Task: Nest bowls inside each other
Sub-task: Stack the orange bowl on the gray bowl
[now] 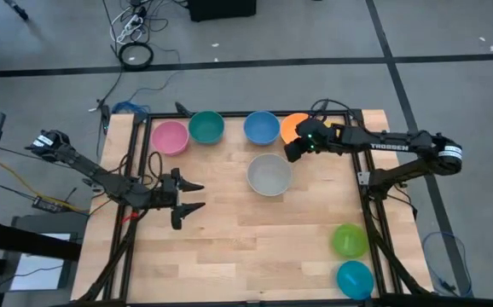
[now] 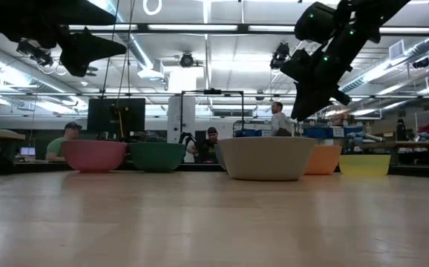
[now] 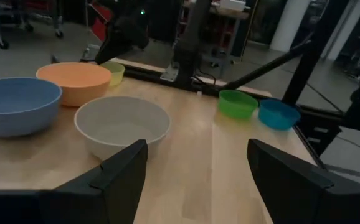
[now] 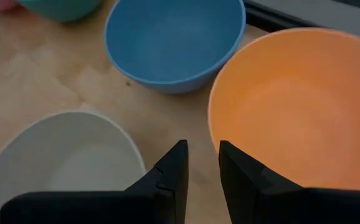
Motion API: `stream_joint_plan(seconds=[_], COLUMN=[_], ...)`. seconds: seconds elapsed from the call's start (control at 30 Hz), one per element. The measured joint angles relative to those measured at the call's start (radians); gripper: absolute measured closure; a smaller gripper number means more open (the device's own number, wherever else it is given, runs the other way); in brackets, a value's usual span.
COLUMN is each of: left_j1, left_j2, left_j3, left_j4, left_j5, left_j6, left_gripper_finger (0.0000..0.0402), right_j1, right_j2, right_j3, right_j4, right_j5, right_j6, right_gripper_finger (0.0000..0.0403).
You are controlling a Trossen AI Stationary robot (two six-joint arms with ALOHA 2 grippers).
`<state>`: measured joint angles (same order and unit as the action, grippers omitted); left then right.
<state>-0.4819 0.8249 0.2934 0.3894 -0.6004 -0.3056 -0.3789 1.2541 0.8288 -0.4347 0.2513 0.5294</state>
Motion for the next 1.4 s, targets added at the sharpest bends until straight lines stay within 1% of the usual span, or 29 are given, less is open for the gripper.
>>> stream_joint_plan(seconds=[0.13,0.23,0.3,0.43,0.53,0.7,0.93,1.13,1.4], left_j1=[0.025,0.046,0.060,0.088,0.104,0.109,0.109,0.109,0.109], left_j2=[0.007,0.040,0.074,0.149,0.198,0.234,0.235,0.235,0.235], left_j3=[0.024,0.058,0.086,0.129,0.153,0.163,0.163,0.163,0.162], left_j4=[-0.085,-0.162,-0.195,-0.205,-0.199,-0.204,-0.200,-0.201,-0.200], left_j5=[0.041,0.068,0.092,0.128,0.144,0.150,0.150,0.150,0.150], left_j6=[-0.029,-0.037,-0.029,0.007,0.010,0.007,0.003,0.003,0.005], left_gripper_finger=[0.0117,0.0117,0.0117,0.0117,0.0117,0.0117,0.0117,0.0117,0.0117], right_j1=[-0.043,-0.082,-0.100,-0.110,-0.106,-0.098,-0.061,-0.060,-0.064], right_j2=[0.023,0.066,0.106,0.193,0.256,0.342,0.409,0.432,0.434], right_j3=[0.098,0.191,0.246,0.324,0.363,0.372,0.372,0.372,0.372], right_j4=[-0.153,-0.317,-0.390,-0.492,-0.568,-0.607,-0.591,-0.567,-0.520], right_j5=[-0.002,-0.027,-0.047,-0.095,-0.109,-0.132,-0.103,-0.062,-0.054], right_j6=[-0.055,-0.083,-0.110,-0.163,-0.192,-0.224,-0.236,-0.251,-0.272], right_gripper_finger=[0.0323,0.0323,0.0323,0.0323,0.0323,0.0323,0.0323,0.0323,0.0323])
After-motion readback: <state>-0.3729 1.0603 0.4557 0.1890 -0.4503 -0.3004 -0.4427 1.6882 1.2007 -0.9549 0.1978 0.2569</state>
